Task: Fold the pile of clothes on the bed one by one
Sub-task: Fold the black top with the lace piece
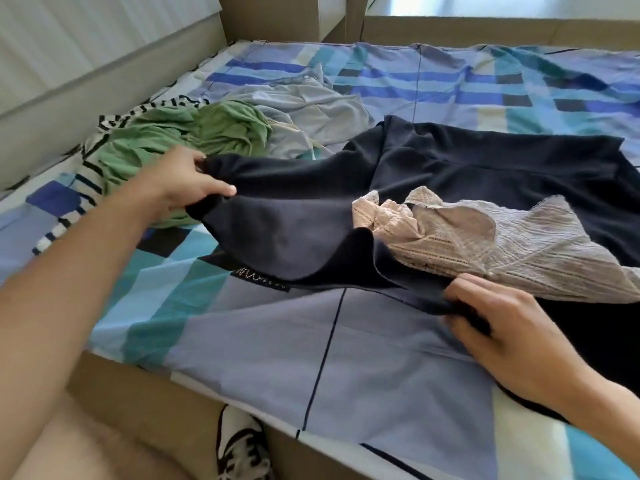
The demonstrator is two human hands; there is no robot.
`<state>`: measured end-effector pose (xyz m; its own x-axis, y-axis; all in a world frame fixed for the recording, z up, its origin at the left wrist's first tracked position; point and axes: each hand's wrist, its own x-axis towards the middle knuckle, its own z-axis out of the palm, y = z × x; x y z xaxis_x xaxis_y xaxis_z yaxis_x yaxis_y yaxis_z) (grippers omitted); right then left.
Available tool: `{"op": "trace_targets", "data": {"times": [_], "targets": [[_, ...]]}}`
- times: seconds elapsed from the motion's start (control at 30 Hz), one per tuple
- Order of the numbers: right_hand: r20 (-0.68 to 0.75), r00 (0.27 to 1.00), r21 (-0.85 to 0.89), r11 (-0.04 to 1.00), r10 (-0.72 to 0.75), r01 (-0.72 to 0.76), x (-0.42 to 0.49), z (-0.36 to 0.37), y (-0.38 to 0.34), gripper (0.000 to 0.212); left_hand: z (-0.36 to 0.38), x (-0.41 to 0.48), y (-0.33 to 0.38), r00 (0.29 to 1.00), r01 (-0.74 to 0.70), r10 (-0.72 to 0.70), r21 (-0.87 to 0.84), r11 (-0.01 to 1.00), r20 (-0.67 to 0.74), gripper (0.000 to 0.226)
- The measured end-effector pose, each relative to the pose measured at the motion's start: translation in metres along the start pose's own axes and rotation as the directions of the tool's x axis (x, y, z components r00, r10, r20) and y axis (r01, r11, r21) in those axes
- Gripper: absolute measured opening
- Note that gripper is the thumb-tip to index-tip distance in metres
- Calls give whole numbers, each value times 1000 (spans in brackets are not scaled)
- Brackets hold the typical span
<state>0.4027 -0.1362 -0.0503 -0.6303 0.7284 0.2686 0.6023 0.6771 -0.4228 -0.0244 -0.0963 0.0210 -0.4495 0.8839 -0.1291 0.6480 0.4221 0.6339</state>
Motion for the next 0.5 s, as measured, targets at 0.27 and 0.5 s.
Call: {"op": "trace_targets", "data": {"times": [0.27,0.5], "targets": [[258,966,38,999,-2,-8,0,-6,9,22,67,-11,-4,941,-288,337,587,757,26,68],[135,910,-332,883,393,-332,-3,-65,96,123,161,-58,78,580,-814,736,300,498,351,96]]}}
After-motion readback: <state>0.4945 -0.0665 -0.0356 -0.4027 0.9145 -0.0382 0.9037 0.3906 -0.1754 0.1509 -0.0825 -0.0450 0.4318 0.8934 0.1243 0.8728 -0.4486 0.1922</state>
